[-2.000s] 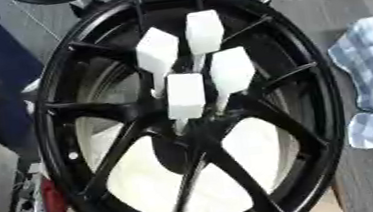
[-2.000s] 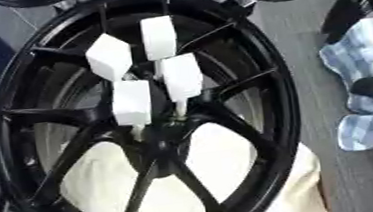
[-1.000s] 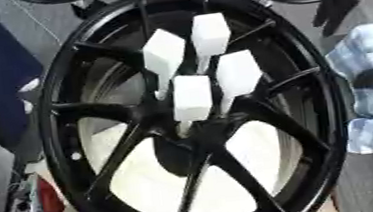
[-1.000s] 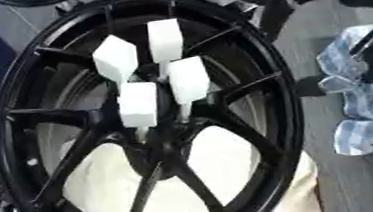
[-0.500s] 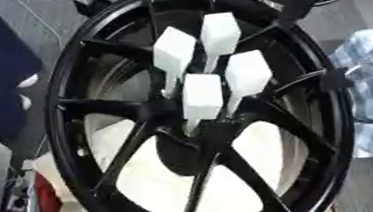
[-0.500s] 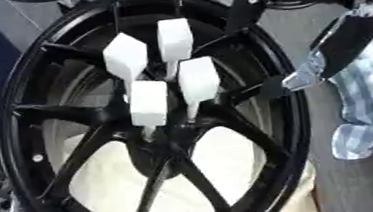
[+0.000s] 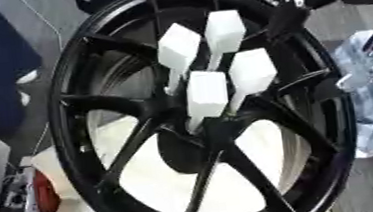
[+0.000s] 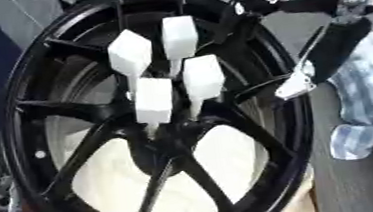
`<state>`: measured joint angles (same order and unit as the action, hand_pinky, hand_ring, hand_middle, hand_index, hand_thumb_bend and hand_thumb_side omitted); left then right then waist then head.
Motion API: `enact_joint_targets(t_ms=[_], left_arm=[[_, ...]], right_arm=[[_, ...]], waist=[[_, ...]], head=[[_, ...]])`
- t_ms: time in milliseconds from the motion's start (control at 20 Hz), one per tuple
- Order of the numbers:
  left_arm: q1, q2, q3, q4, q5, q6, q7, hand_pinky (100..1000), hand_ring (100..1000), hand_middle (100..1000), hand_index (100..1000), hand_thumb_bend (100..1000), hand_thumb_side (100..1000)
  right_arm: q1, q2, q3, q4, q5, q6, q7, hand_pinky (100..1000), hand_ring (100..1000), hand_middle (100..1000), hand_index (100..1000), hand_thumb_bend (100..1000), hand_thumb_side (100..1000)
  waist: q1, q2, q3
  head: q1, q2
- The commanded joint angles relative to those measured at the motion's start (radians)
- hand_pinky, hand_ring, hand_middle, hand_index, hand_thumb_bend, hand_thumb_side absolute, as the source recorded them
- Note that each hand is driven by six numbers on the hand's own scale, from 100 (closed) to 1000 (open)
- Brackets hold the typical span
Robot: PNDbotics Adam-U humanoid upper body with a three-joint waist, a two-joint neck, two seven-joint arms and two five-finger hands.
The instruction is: Pull the pin out of the wheel hub.
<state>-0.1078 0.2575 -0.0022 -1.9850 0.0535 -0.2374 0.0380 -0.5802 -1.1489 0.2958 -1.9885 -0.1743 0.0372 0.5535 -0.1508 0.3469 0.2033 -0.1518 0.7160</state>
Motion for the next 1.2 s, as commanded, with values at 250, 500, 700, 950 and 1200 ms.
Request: enact_joint_targets(t_ms=[250,500,700,950,1200], left_arm=[[-0.015,0.018,-0.004,-0.015,-0.011,0.003,-0.003,801,931,693,821,100,767],[-0.019,0.016,-0.007,-0.015,-0.021,0.005,-0.004,801,932,693,819,100,769],[-0.021,0.012,-0.009,-0.015,-0.028,0.008,-0.005,801,933,693,818,100,771],[-0.023,0.007,-0.011,-0.015,-0.039,0.013,-0.006,801,934,693,816,100,773],[-0.028,0.003,-0.014,-0.015,-0.046,0.018,-0.007,801,934,693,814,100,774]], right_arm=[[-0.013,-0.007,-0.012,-0.011,0.001,0.054,-0.016,722,734,785,793,593,187],[-0.020,0.003,-0.014,-0.011,-0.014,0.071,-0.029,732,792,788,781,602,183],[-0.024,0.011,-0.012,-0.011,-0.022,0.079,-0.037,732,800,786,767,606,183],[-0.025,0.020,-0.009,-0.011,-0.024,0.089,-0.045,729,800,781,729,603,179],[-0.027,0.030,-0.007,-0.011,-0.035,0.112,-0.068,714,787,760,698,575,169]], waist=[[-0.001,-0.003,0.008],[-0.006,0.006,0.013],[-0.010,0.012,0.014],[-0.014,0.020,0.015],[-0.019,0.027,0.020]], head=[[-0.009,-0.008],[-0.012,-0.017],[-0.014,-0.021],[-0.015,-0.024],[-0.015,-0.026]])
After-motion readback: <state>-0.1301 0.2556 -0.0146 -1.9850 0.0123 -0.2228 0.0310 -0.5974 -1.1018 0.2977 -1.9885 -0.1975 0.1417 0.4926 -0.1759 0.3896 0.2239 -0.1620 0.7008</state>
